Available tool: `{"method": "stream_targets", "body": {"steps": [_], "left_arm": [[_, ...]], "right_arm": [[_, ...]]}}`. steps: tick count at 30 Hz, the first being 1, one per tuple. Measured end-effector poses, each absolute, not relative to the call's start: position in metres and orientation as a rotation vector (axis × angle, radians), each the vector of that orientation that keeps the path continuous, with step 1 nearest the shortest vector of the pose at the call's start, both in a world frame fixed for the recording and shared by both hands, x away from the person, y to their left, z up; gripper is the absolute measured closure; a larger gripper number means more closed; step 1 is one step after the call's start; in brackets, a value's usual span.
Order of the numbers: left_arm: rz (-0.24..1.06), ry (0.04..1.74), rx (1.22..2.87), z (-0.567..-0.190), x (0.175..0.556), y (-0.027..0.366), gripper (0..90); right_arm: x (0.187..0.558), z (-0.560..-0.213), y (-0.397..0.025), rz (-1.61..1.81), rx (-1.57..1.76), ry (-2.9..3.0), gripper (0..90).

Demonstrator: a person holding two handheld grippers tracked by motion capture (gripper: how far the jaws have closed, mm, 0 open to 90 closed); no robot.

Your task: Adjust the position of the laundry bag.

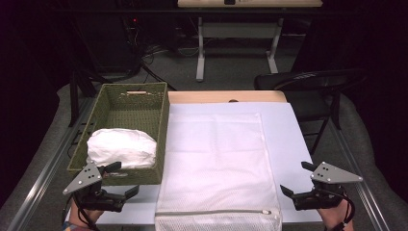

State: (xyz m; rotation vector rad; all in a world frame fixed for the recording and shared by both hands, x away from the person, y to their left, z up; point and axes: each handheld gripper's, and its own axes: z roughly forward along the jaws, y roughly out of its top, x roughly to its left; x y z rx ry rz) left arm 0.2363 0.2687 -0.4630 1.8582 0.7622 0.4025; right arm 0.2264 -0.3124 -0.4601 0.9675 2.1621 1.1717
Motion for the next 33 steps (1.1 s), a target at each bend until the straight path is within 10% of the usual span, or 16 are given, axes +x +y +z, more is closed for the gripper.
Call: {"method": "stream_targets", "body": {"steps": [33], "left_arm": [[0.372,0.788,1.976,-0.466,0.226,0.235,0.0]], "right_arm": [[0.234,-0.474,-0.295,1.026,0.995,2.299,0.5]]}}
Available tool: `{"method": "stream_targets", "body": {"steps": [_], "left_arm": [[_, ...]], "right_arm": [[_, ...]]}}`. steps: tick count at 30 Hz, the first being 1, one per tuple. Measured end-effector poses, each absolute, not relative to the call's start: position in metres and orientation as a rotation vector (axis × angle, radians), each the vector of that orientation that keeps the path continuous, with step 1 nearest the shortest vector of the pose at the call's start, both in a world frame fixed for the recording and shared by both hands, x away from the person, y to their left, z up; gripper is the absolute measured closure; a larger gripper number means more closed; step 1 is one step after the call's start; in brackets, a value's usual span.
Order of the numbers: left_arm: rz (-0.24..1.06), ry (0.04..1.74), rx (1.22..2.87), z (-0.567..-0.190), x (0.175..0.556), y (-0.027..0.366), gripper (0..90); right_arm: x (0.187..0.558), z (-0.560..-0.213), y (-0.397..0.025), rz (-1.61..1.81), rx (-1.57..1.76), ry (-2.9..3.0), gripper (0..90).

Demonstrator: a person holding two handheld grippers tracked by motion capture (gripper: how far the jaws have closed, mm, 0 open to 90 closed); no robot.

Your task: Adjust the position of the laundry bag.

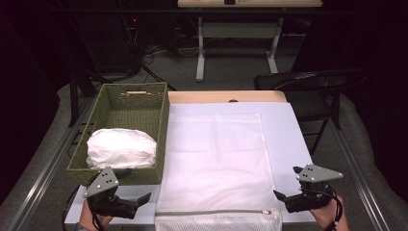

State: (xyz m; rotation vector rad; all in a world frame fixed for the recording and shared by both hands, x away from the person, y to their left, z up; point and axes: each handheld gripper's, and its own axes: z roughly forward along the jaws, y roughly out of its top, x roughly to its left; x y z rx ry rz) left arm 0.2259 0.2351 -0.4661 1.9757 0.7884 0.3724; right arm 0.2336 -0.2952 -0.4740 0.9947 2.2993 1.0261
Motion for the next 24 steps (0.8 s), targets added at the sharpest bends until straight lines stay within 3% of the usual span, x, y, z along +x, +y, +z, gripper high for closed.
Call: {"method": "stream_targets", "body": {"steps": [20,24], "left_arm": [[0.3,0.866,2.141,-0.48,0.224,0.208,0.1],[0.265,0.905,2.157,-0.484,0.226,0.208,2.1]], "right_arm": [[0.245,-0.49,-0.281,0.869,1.082,2.422,0.1],[0.247,-0.492,-0.279,0.848,1.112,2.428,4.3]]}}
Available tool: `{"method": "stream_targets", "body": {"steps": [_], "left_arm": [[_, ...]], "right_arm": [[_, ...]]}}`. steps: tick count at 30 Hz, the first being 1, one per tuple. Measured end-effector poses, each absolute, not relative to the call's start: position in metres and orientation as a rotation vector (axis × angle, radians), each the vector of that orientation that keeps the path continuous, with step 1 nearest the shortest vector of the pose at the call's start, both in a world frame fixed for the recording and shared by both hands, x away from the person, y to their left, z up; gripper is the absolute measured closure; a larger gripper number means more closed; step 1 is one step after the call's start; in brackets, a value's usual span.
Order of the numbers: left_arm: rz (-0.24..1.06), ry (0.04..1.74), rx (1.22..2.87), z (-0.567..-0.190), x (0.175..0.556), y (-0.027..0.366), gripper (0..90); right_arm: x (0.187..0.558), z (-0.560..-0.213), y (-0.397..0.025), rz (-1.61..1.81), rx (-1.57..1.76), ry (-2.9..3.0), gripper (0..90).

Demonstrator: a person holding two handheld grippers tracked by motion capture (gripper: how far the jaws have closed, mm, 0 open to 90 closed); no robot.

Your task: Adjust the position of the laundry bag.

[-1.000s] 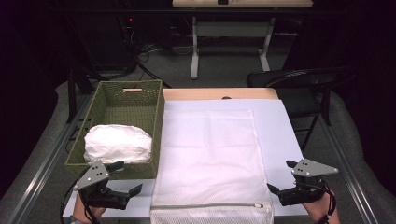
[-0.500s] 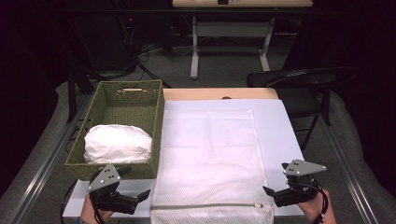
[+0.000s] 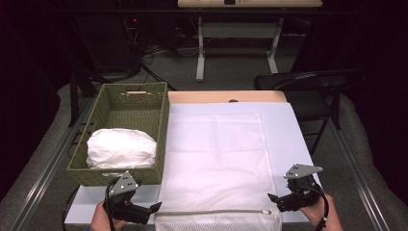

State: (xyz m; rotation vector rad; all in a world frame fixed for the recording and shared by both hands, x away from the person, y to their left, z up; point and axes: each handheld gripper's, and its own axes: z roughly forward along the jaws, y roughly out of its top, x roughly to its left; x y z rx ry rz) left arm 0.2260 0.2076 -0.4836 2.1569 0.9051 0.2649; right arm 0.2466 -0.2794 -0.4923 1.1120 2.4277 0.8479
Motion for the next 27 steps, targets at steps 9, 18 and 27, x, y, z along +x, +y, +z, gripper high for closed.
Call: {"method": "stream_targets", "body": {"steps": [9,18,27], "left_arm": [[0.221,1.01,2.259,-0.5,0.229,0.193,9.6],[0.154,1.074,2.289,-0.511,0.236,0.19,21.3],[0.123,1.125,2.317,-0.52,0.243,0.184,33.4]], "right_arm": [[0.256,-0.497,-0.273,0.777,1.161,2.443,14.0],[0.262,-0.502,-0.269,0.747,1.218,2.446,22.6],[0.279,-0.515,-0.265,0.658,1.348,2.506,34.2]]}}
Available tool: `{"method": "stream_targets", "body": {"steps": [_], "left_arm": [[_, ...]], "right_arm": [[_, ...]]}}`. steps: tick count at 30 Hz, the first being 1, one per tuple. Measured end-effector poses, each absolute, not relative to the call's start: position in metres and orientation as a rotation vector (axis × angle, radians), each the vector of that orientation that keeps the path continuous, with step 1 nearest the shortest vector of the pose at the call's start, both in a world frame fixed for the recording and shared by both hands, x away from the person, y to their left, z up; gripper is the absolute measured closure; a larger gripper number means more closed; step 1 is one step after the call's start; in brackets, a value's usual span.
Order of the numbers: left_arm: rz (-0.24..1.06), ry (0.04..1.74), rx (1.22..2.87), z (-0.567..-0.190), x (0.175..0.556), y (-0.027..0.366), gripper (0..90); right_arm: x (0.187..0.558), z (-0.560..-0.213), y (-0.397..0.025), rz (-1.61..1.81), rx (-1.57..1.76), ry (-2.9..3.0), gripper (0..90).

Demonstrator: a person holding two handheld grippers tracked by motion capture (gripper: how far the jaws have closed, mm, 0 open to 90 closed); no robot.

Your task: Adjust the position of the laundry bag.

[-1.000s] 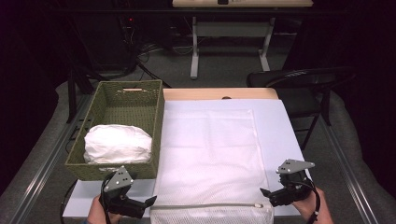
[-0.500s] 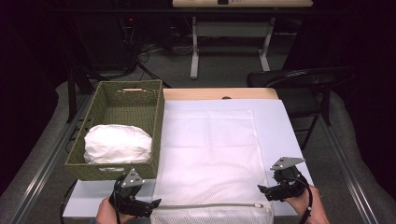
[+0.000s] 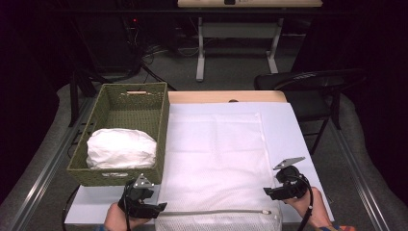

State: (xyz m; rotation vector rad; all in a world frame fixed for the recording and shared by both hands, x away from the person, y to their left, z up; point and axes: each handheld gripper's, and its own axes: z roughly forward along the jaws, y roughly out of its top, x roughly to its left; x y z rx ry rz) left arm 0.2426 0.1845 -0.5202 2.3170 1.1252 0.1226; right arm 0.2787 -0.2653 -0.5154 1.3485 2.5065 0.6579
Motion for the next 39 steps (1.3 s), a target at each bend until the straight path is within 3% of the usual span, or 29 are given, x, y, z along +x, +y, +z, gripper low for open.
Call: {"method": "stream_targets", "body": {"steps": [13,20,26,28,32,39], "left_arm": [[0.03,1.137,2.343,-0.529,0.25,0.181,50.5],[-0.04,1.16,2.361,-0.536,0.258,0.181,55.9],[-0.023,1.182,2.346,-0.537,0.259,0.18,61.2],[-0.009,1.17,2.359,-0.537,0.258,0.179,65.1],[0.033,1.166,2.376,-0.536,0.257,0.177,69.8],[0.052,1.157,2.374,-0.537,0.257,0.173,82.1]], "right_arm": [[0.291,-0.525,-0.262,0.547,1.437,2.514,45.4],[0.295,-0.531,-0.259,0.48,1.477,2.54,45.9],[0.296,-0.531,-0.256,0.459,1.472,2.527,51.1],[0.296,-0.531,-0.254,0.469,1.483,2.521,58.6],[0.296,-0.531,-0.251,0.468,1.458,2.523,62.2],[0.297,-0.53,-0.246,0.473,1.454,2.518,76.8]]}}
